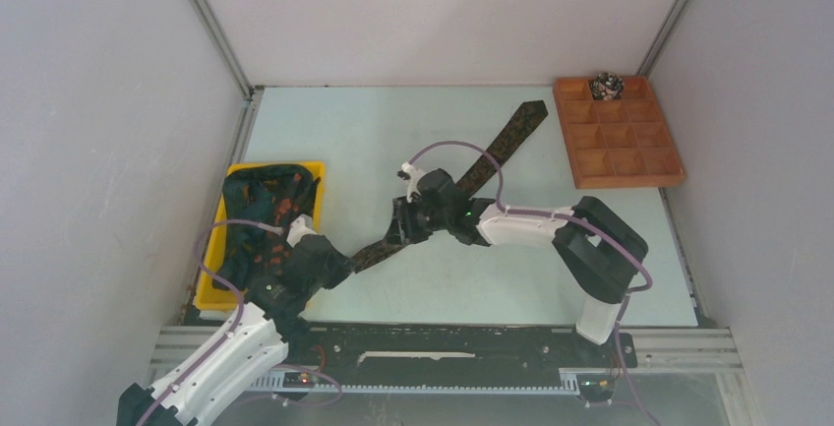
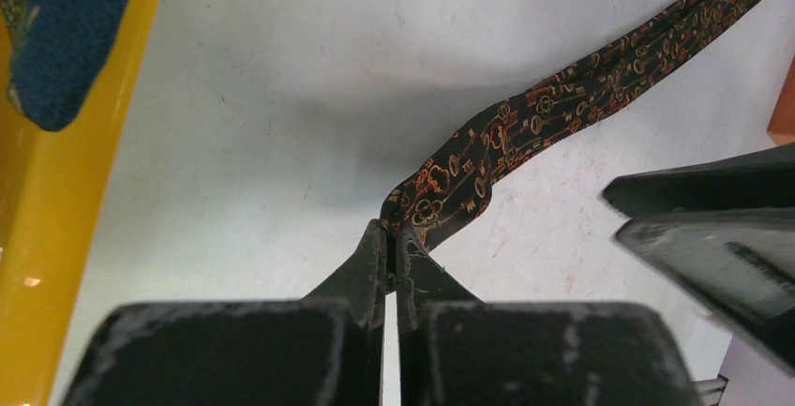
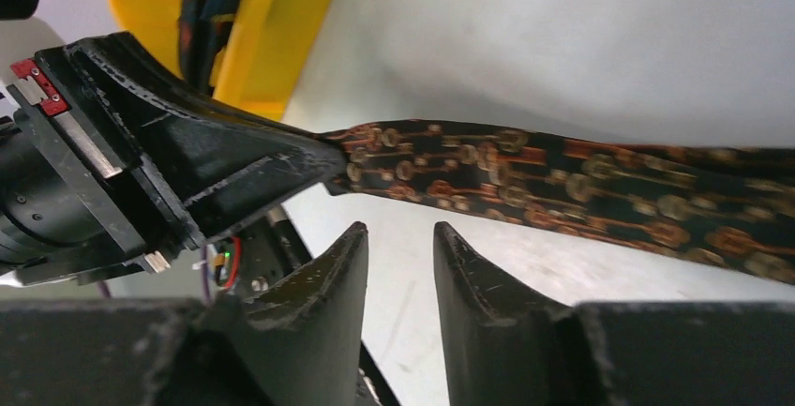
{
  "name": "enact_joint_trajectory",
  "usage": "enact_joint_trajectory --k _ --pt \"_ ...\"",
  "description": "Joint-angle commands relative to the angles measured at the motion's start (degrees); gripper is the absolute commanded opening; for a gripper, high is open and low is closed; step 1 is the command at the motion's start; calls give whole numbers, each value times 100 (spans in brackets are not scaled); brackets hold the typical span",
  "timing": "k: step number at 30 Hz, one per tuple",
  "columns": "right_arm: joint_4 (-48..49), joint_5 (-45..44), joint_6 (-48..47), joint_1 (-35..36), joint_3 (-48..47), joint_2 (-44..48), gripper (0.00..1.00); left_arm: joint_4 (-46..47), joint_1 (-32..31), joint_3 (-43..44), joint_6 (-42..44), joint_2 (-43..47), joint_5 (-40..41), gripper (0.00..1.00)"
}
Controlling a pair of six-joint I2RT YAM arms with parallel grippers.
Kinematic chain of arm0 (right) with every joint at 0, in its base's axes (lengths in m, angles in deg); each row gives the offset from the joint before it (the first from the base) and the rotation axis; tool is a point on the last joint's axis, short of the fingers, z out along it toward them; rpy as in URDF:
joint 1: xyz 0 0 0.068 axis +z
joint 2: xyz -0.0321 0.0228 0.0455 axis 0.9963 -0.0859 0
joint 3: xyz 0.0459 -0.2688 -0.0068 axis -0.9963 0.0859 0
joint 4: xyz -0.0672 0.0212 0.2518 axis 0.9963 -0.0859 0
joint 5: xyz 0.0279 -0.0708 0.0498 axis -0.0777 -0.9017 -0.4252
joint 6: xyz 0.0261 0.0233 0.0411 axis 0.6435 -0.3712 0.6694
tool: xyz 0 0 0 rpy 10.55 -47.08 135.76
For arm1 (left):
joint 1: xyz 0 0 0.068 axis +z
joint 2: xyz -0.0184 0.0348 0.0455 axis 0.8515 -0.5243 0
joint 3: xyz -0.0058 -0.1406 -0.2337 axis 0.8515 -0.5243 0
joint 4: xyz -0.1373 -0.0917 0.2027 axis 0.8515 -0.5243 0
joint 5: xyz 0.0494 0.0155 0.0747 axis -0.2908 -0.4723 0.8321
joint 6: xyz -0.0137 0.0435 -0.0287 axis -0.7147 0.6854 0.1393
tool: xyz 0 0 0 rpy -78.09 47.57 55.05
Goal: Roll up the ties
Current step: Roll the tie at the center of the board.
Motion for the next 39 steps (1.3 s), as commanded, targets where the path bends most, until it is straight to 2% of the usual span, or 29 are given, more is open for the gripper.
enact_joint_trajectory --k 1,7,17,21,29,39 --pt "374 243 557 235 -503 -387 28 -123 -31 -64 259 197 140 0" --pt "151 51 663 407 -899 -852 19 -286 -33 -77 368 394 146 0" --pt "-279 -490 596 409 -917 -1271 15 -515 -33 -41 469 790 144 0" --pt "-648 -748 523 353 -915 -1182 13 -544 -33 -26 503 838 105 0" --pt "-1105 -1155 213 298 -930 -342 13 -600 -28 -26 519 893 62 0" --pt "-1471 -1505 21 22 -1427 -807 13 -688 -33 95 475 894 88 0"
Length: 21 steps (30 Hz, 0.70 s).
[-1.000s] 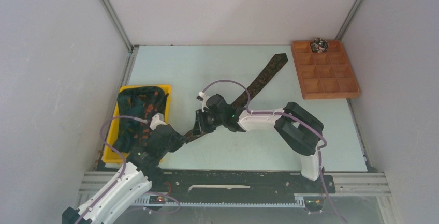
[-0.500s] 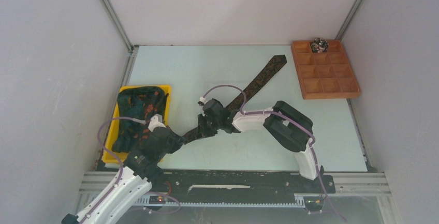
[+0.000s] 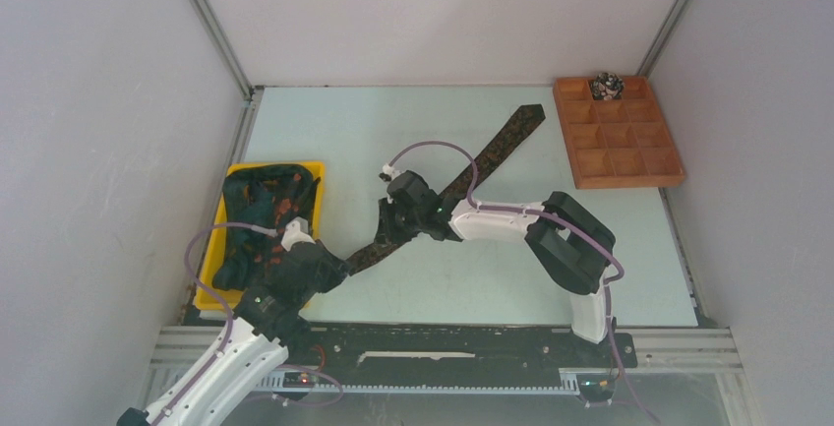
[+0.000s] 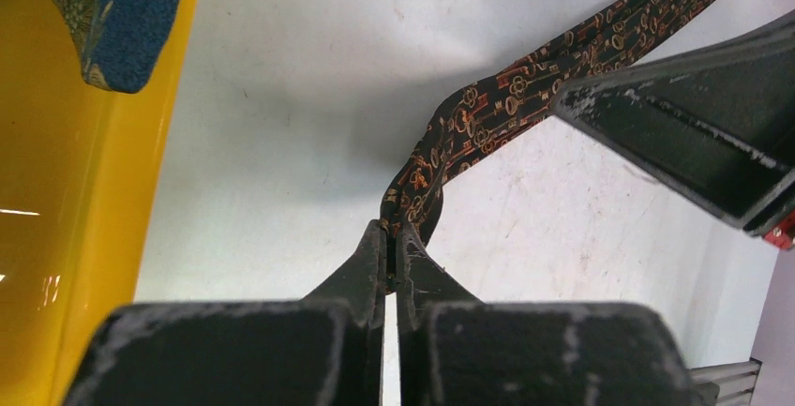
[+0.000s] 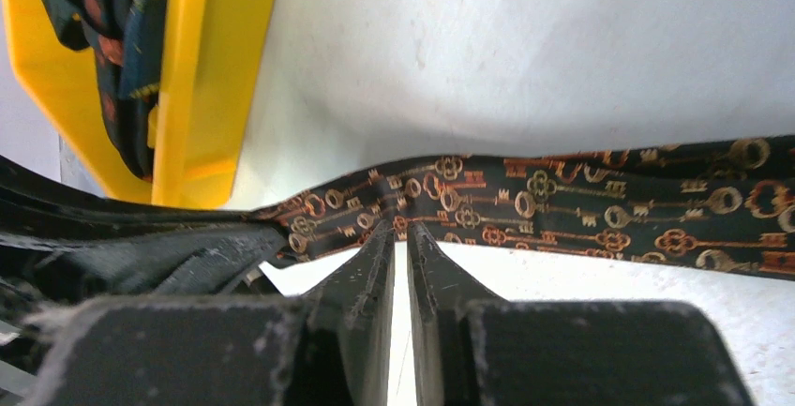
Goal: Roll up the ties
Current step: Roll the tie at the center of the board.
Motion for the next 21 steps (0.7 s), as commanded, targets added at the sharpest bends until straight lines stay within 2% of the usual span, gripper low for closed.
enact_joint_trajectory --k 1,10,21 --pt "-136 -343 -174 -193 -204 -229 13 -58 -24 127 71 53 42 0" --pt "-457 -626 -397 -515 -243 -686 12 -158 -24 130 -28 166 24 0" --pt "-799 -1322 -715 -727 -88 -485 11 -361 -23 211 -187 355 111 0"
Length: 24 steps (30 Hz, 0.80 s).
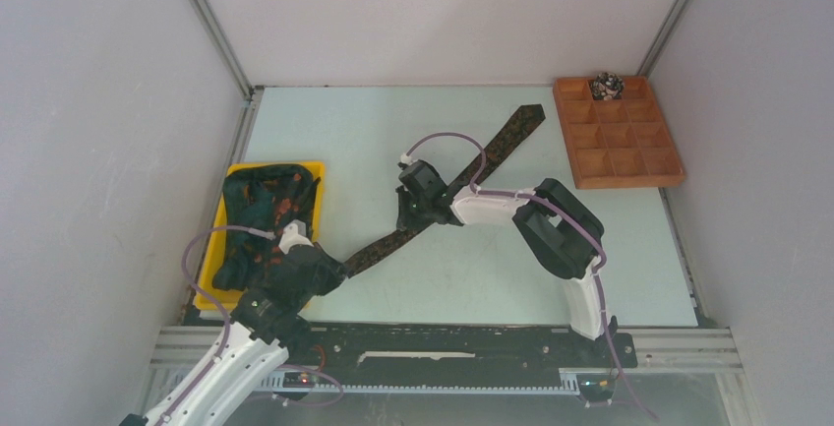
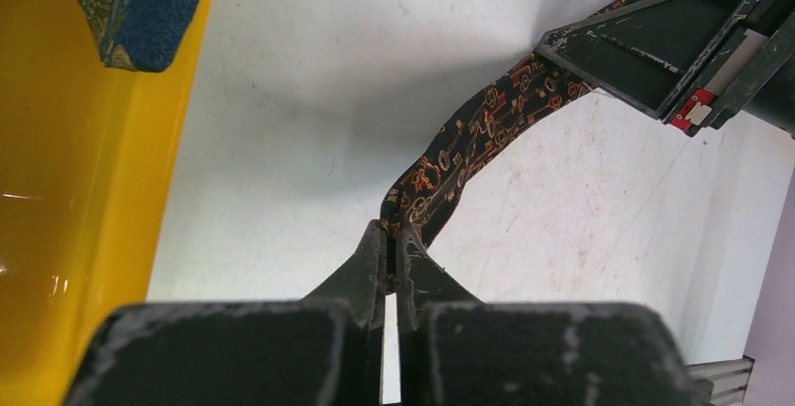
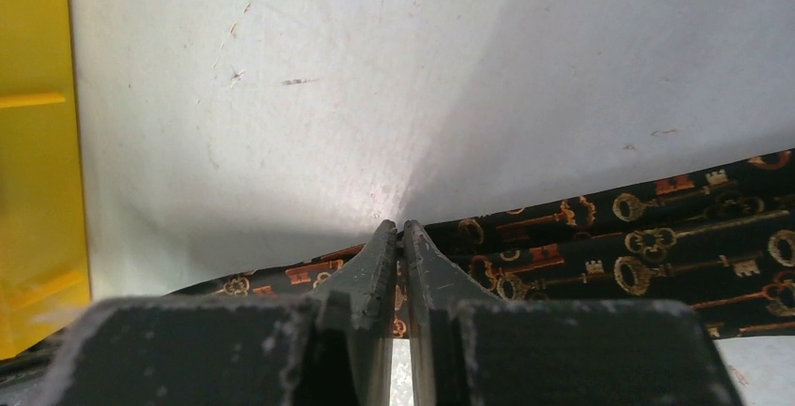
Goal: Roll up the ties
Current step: Roll the tie at the center of the board.
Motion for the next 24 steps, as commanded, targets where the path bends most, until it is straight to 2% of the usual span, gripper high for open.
enact_joint_trajectory --k 1,5,12,24 --pt "-466 -692 -399 -137 42 181 11 -67 -22 211 -83 16 111 0" --pt "-178 -491 -668 -117 -23 551 13 -39 -22 228 -67 -63 103 0" --pt "-451 -98 -852 206 -401 871 16 -46 -20 367 -10 -259 84 0" --pt "317 1010 -315 971 -413 484 16 -80 -22 430 -17 -385 100 0"
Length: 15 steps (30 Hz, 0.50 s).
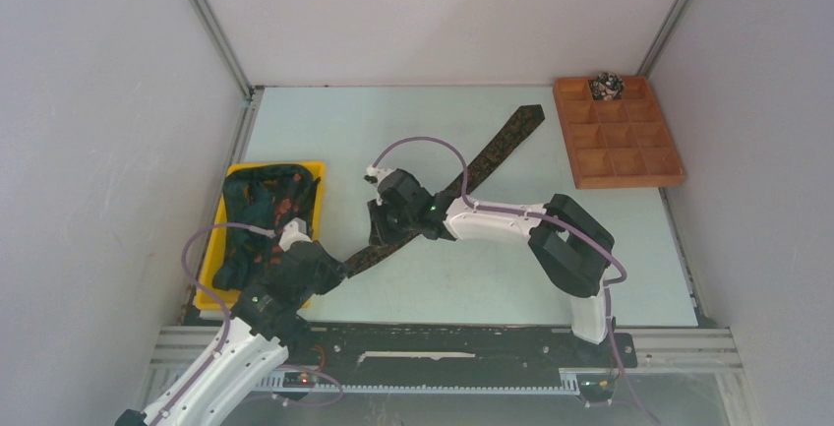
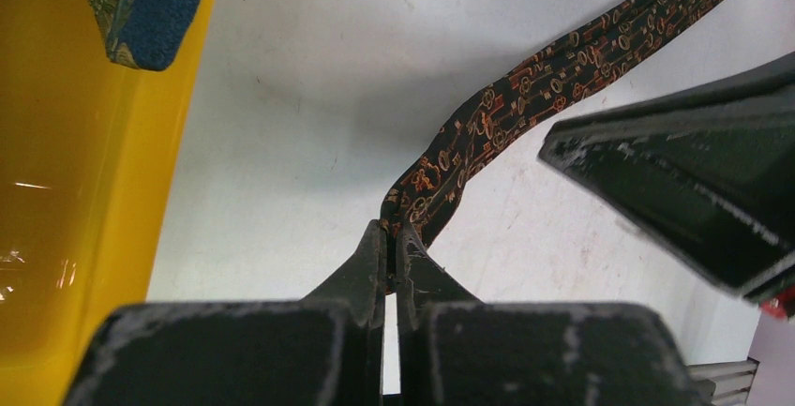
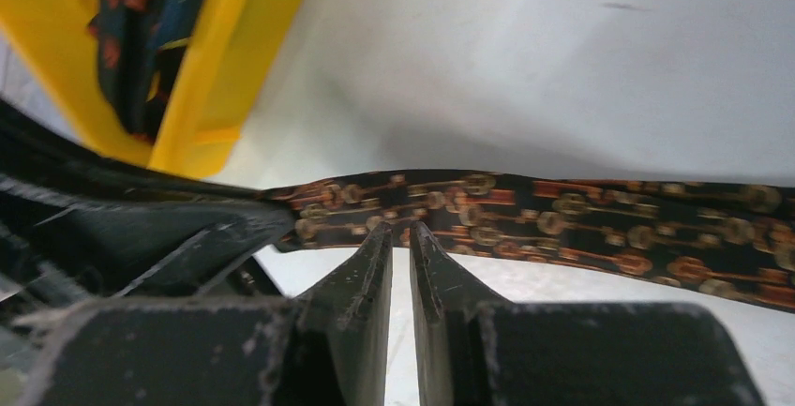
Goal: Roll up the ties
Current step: Roll the tie at the center of the board.
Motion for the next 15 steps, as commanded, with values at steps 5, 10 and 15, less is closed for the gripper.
enact_joint_trajectory --k 5,10,15 --pt "469 483 210 232 -411 -375 16 -27 -22 235 -34 -59 108 0" --pt "556 526 262 259 -439 -658 15 -60 -22 254 -57 -56 88 0" --pt "496 545 258 271 -499 -976 15 -82 -20 279 -77 -72 78 0"
